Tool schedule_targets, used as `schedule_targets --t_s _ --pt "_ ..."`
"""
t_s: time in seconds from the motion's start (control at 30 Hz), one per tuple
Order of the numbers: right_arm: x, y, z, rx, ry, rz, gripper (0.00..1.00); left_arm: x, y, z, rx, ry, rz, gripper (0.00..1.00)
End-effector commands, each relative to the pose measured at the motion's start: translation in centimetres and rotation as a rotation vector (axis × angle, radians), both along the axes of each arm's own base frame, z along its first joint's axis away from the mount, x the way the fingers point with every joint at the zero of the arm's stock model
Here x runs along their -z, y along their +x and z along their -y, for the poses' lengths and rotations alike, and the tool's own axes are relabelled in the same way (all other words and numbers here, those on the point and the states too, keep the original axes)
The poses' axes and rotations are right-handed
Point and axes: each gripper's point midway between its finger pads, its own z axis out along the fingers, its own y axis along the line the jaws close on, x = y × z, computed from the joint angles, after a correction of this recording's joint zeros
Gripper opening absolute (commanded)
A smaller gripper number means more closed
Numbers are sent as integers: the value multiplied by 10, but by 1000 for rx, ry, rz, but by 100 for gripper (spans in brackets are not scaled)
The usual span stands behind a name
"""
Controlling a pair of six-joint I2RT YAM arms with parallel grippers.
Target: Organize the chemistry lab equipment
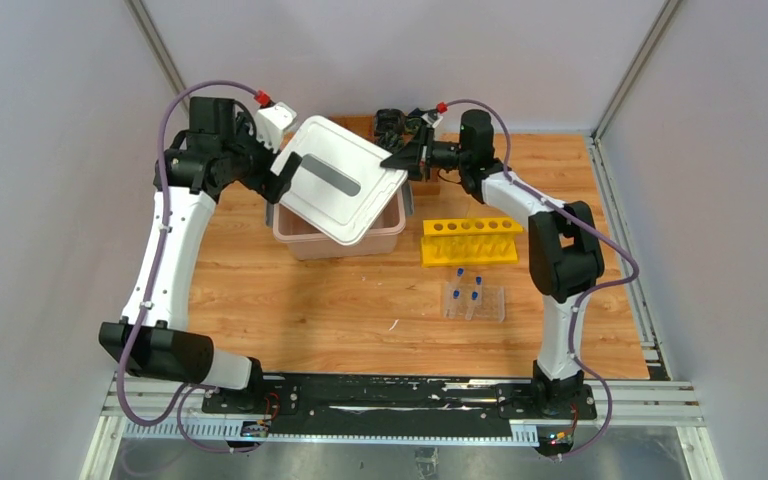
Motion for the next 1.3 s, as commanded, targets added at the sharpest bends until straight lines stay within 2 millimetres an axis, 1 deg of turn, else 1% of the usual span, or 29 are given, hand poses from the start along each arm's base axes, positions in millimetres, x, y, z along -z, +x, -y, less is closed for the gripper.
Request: schedule_targets --t_s 0.0,0.1,0.17,0.3,0.37,0.4,0.5,0.6,0.67,0.8,0.93,1.0,1.07,1.17,1.27 --pt "6 4 -5 -19 -28 29 1 32 4 -20 -26 66 -64 100" --pt "16 7 -5 1 -94 45 6 56 9 -23 -17 76 -126 100" --pt "21 9 -3 2 -146 50 13 66 11 -22 -6 71 -149 100" --pt "34 14 0 11 -235 35 41 85 26 -24 -21 81 -167 100" --pt "40 17 3 21 -285 40 52 94 32 -26 -32 92 -177 98" --pt "39 19 4 26 -309 52 56 98 33 -26 -28 93 -187 96" --pt "47 19 10 32 -388 65 69 106 29 -20 4 75 -207 89" --pt "59 22 19 37 -461 71 78 113 24 -15 25 57 -228 85" --pt "61 24 24 42 -487 68 83 120 21 -15 34 61 -242 83" --pt "53 27 31 77 -541 104 89 127 19 -16 34 70 -258 81" --pt "48 29 42 110 -608 139 92 121 15 -11 45 39 -250 75" --pt "52 30 46 117 -646 141 92 114 12 -8 53 25 -232 74" --pt "60 31 55 134 -711 138 93 106 7 -7 61 18 -215 74" --pt "70 34 69 167 -800 153 94 92 -1 -5 80 17 -198 76" --pt "76 37 77 204 -849 147 95 81 -2 -4 82 12 -177 78"
